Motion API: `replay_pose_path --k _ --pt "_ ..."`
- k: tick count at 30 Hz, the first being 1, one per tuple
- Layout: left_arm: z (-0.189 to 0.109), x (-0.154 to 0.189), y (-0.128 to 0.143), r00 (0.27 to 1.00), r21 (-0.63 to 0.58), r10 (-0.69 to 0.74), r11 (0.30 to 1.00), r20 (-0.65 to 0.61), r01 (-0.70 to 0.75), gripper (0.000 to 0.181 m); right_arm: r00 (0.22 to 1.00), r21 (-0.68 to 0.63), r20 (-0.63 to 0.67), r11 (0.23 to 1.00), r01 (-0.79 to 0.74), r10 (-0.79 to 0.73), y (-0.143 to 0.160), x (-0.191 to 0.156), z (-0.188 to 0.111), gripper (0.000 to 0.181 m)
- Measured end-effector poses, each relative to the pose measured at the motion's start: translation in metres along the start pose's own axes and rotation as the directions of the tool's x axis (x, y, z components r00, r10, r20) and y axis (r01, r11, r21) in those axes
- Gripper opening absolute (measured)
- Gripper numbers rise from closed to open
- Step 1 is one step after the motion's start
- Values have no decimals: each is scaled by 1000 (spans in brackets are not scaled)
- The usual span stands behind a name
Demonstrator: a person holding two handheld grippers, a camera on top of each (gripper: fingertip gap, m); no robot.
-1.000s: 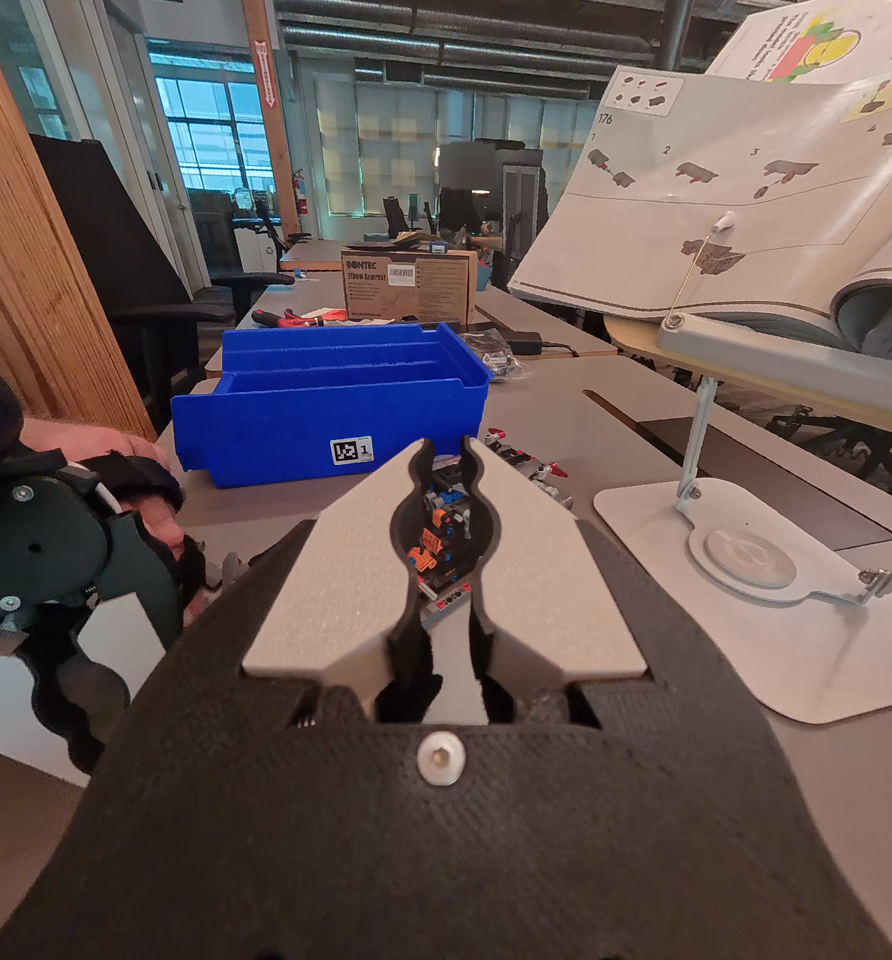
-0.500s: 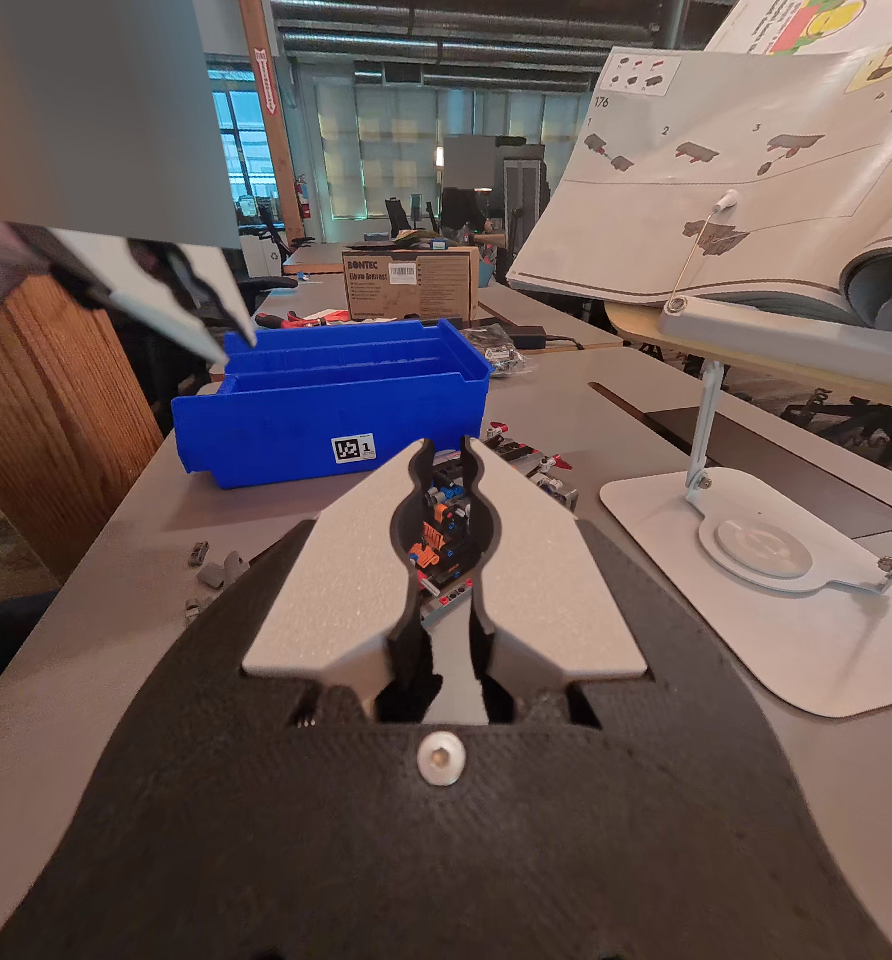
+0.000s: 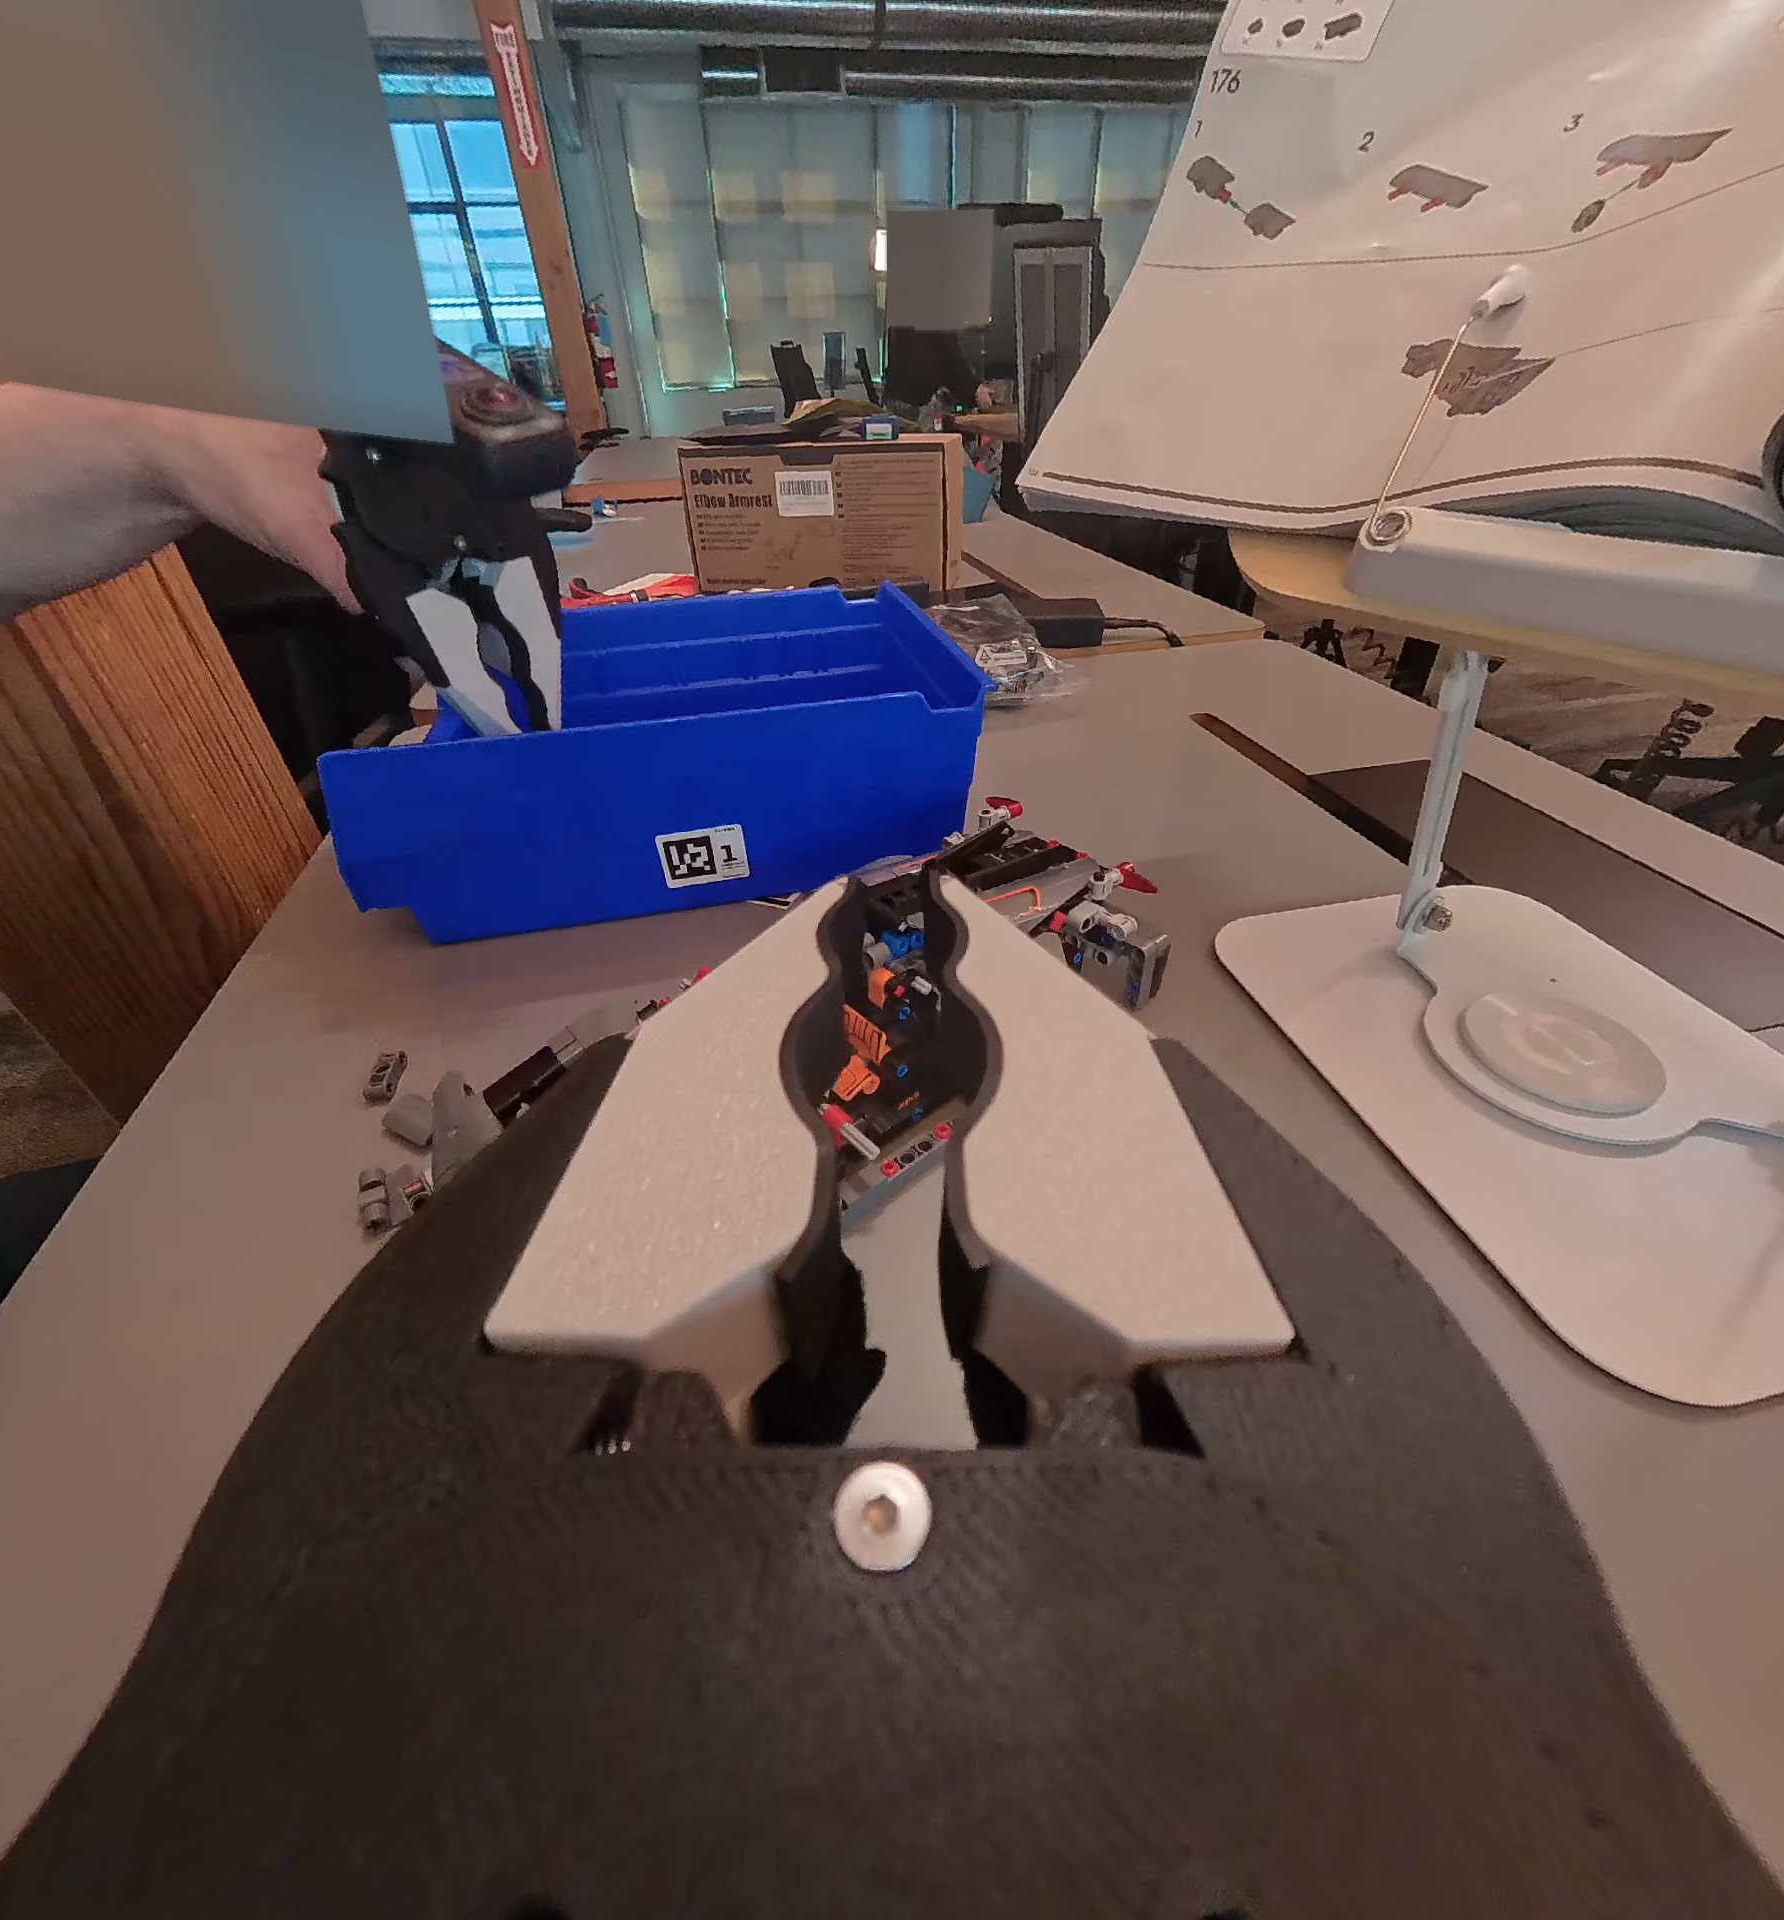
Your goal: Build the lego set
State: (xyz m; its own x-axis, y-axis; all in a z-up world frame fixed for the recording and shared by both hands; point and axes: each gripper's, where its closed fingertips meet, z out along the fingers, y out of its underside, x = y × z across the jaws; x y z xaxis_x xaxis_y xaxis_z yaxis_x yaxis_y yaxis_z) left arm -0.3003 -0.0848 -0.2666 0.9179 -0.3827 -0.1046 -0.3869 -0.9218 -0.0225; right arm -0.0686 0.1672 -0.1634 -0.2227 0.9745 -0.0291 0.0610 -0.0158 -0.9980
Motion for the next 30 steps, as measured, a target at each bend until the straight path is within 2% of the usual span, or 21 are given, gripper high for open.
replay_pose_path --k 1,9,14,23,24,30 --pt "4 -1 4 1000 -20 -7 1000 5 7 12 1000 -1 1 1000 -1 1 1 0 0 8" --pt "28 -7 33 999 -164 -36 986 11 37 25 1000 1 0 1000 -6 6 1 1 0 9" --pt "36 -4 32 1000 -148 -8 989 -10 6 24 1000 2 0 1000 -6 6 1 1 0 9" --pt "39 -1 28 999 -123 42 991 -11 -43 12 1000 1 0 1000 -5 5 1 1 0 9" --pt "40 0 29 999 -123 47 991 -19 -49 3 1000 1 1 1000 -5 5 1 1 0 9" --pt "40 0 28 999 -101 43 994 -18 -44 2 1000 3 1 1000 -3 3 0 0 0 9"
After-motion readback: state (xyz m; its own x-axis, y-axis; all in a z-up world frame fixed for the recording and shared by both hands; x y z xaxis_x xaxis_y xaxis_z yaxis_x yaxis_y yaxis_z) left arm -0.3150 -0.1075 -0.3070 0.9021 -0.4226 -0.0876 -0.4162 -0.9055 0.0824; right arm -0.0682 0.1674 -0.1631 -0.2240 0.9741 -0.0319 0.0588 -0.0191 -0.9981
